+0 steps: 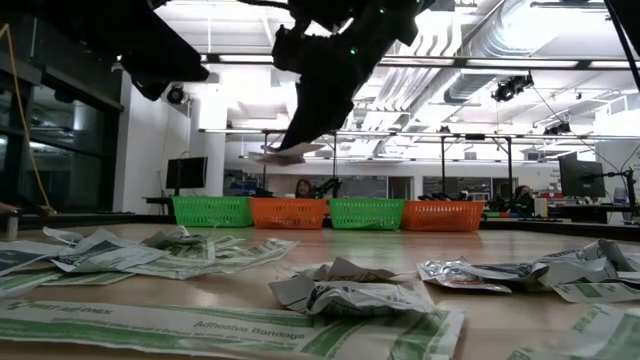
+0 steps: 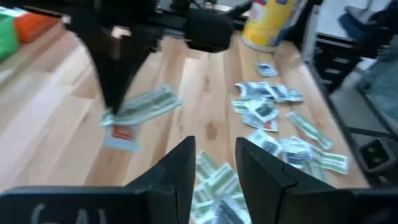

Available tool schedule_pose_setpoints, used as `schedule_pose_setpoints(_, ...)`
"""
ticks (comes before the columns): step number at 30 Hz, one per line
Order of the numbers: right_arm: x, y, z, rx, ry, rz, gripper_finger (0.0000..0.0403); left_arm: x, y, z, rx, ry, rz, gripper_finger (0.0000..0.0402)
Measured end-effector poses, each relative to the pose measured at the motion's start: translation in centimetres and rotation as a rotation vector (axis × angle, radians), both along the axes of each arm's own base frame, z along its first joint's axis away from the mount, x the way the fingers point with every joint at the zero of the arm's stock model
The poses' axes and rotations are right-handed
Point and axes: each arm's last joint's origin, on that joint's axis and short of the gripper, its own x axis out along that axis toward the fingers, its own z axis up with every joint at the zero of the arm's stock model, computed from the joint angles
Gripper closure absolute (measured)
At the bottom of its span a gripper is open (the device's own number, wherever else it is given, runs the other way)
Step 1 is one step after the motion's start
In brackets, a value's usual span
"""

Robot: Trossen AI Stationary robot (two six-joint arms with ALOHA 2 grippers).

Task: Pick & Place First Aid Supplies
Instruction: Put the orange ointment pack in the right green bin

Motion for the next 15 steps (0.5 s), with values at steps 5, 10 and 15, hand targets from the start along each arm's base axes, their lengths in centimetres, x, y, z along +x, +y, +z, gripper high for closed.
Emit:
schedule_pose_setpoints(5,0.0,0.0,0.0,0.001,-0.002,-0.002,0.0403,0.0,0.3,-0.9,0.065,0.065,0.105,0.0289)
schedule_pose_setpoints(10,0.0,0.0,0.9,0.005,-0.043,-0.013,0.0403,0.3,0.4,-1.5,0.055,0.08,0.169,0.029)
schedule_pose_setpoints(15,0.0,0.0,1.5,-0.001,-0.079,-0.017,0.0403,0.6,0.4,-2.1,0.025,0.088,0.265,0.0289)
